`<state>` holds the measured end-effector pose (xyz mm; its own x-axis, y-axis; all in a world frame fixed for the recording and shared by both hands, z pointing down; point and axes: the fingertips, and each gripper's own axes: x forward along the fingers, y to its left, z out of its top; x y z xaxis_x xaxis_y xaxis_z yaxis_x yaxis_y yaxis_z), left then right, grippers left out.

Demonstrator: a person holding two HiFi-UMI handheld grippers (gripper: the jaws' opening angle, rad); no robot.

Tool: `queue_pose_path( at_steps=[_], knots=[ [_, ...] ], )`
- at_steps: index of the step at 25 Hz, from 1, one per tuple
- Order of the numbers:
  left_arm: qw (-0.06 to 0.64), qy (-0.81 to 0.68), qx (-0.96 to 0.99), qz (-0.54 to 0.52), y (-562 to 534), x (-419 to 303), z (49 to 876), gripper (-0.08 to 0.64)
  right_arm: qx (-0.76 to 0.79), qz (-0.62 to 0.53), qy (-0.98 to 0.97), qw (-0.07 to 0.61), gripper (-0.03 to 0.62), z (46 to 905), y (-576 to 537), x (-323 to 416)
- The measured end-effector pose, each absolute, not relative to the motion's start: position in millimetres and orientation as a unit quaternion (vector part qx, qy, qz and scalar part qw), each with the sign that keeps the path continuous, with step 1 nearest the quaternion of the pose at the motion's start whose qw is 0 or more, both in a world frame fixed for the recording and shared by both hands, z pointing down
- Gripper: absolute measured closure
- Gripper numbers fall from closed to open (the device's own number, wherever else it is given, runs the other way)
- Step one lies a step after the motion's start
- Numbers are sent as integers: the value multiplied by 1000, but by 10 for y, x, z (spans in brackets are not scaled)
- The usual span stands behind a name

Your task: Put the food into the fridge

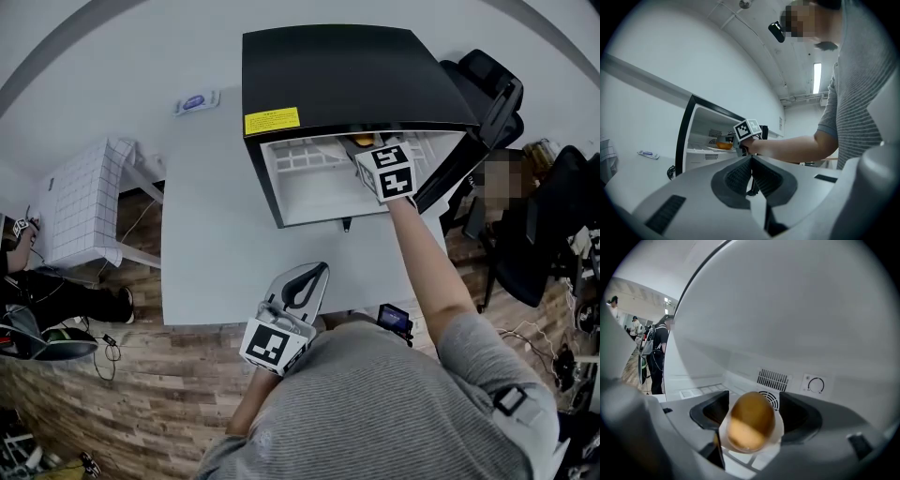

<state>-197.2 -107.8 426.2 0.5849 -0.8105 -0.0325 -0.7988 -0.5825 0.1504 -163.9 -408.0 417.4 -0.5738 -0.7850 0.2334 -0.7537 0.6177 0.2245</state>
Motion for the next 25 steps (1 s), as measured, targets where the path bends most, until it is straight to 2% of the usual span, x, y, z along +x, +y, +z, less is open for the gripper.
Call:
queue_pose_path(
  at_steps=[25],
  knots=[
    [60,-428,901,-32,-1040,-1826,4349,549,441,-57,-890,102,272,4018,-3514,-1447]
  ],
)
